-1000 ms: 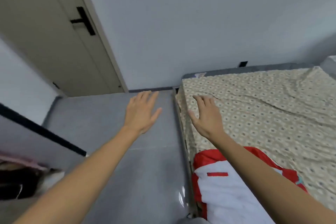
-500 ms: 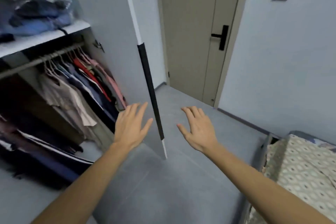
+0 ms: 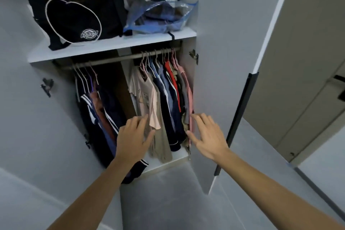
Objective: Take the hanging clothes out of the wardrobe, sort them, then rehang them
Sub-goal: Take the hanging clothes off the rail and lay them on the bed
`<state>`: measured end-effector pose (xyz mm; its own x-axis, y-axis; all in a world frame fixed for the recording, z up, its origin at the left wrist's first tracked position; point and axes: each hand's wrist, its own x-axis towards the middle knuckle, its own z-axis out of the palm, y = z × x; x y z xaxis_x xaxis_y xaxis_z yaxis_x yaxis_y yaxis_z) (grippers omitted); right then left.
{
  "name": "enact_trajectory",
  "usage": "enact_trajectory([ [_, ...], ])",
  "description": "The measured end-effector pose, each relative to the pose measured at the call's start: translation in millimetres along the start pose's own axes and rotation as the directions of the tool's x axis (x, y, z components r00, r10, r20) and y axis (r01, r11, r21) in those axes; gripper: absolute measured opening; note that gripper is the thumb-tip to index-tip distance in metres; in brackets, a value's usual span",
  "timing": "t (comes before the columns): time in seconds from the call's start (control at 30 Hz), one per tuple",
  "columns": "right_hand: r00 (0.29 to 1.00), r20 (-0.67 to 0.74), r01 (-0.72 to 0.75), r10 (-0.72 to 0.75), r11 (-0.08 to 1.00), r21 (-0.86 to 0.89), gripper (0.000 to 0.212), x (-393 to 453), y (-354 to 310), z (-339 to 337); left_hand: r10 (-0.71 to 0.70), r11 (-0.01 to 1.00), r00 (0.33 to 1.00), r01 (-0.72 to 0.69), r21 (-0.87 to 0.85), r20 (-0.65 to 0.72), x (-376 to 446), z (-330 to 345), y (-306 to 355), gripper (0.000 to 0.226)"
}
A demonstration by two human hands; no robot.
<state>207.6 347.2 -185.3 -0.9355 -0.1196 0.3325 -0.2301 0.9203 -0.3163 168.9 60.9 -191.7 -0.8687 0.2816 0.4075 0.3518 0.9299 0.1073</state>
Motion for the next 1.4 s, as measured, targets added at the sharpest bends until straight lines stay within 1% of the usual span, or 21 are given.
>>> enact_trajectory([
  [0.1, 0.999, 0.026, 0.019, -0.021, 0.999, 0.044, 0.060, 50, -9, 22, -0.093, 0.994, 0.996, 0.091, -0.057, -0.020, 23, 13, -36, 0.064],
  [0.23, 0.995, 0.043, 0.091, -0.093, 0.994, 0.058, 0.057, 114, -29, 54, -0.198, 0.978, 0.980, 0.196, -0.068, -0.014, 51, 31, -85, 0.066],
  [0.37, 0.985, 0.057, 0.156, -0.160, 0.985, 0.075, 0.056, 174, -54, 85, -0.256, 0.966, 0.966, 0.254, -0.053, -0.031, 75, 38, -131, 0.065],
  [0.47, 0.973, 0.088, 0.205, -0.215, 0.973, 0.109, 0.060, 212, -76, 107, -0.291, 0.957, 0.955, 0.290, -0.032, -0.052, 85, 38, -158, 0.063],
  [0.53, 0.962, 0.092, 0.242, -0.258, 0.958, 0.154, 0.062, 238, -89, 120, -0.322, 0.947, 0.945, 0.321, -0.023, -0.059, 92, 38, -173, 0.064],
  [0.63, 0.943, 0.078, 0.299, -0.323, 0.927, 0.227, 0.059, 277, -103, 141, -0.369, 0.930, 0.926, 0.368, -0.021, -0.079, 102, 43, -193, 0.064],
  [0.7, 0.935, 0.081, 0.314, -0.345, 0.913, 0.261, 0.060, 299, -111, 156, -0.389, 0.921, 0.917, 0.388, -0.024, -0.085, 110, 45, -203, 0.065],
  [0.83, 0.909, 0.091, 0.364, -0.407, 0.881, 0.301, 0.063, 358, -127, 198, -0.456, 0.888, 0.882, 0.461, 0.012, -0.116, 136, 60, -232, 0.064],
  [1.0, 0.861, 0.104, 0.442, -0.497, 0.835, 0.328, 0.062, 427, -138, 249, -0.551, 0.833, 0.824, 0.554, -0.018, -0.135, 177, 93, -266, 0.060],
  [1.13, 0.829, 0.157, 0.457, -0.537, 0.811, 0.366, 0.062, 476, -151, 288, -0.648, 0.758, 0.751, 0.652, -0.009, -0.126, 205, 121, -282, 0.046],
  [1.23, 0.825, 0.176, 0.451, -0.538, 0.812, 0.371, 0.061, 511, -169, 312, -0.698, 0.706, 0.708, 0.706, 0.060, -0.107, 219, 138, -292, 0.047],
  [1.3, 0.837, 0.182, 0.427, -0.515, 0.824, 0.372, 0.059, 533, -185, 326, -0.701, 0.694, 0.704, 0.710, 0.121, -0.115, 225, 147, -297, 0.049],
  [1.4, 0.858, 0.193, 0.376, -0.477, 0.837, 0.397, 0.056, 560, -204, 346, -0.680, 0.693, 0.718, 0.696, 0.188, -0.148, 231, 157, -304, 0.050],
])
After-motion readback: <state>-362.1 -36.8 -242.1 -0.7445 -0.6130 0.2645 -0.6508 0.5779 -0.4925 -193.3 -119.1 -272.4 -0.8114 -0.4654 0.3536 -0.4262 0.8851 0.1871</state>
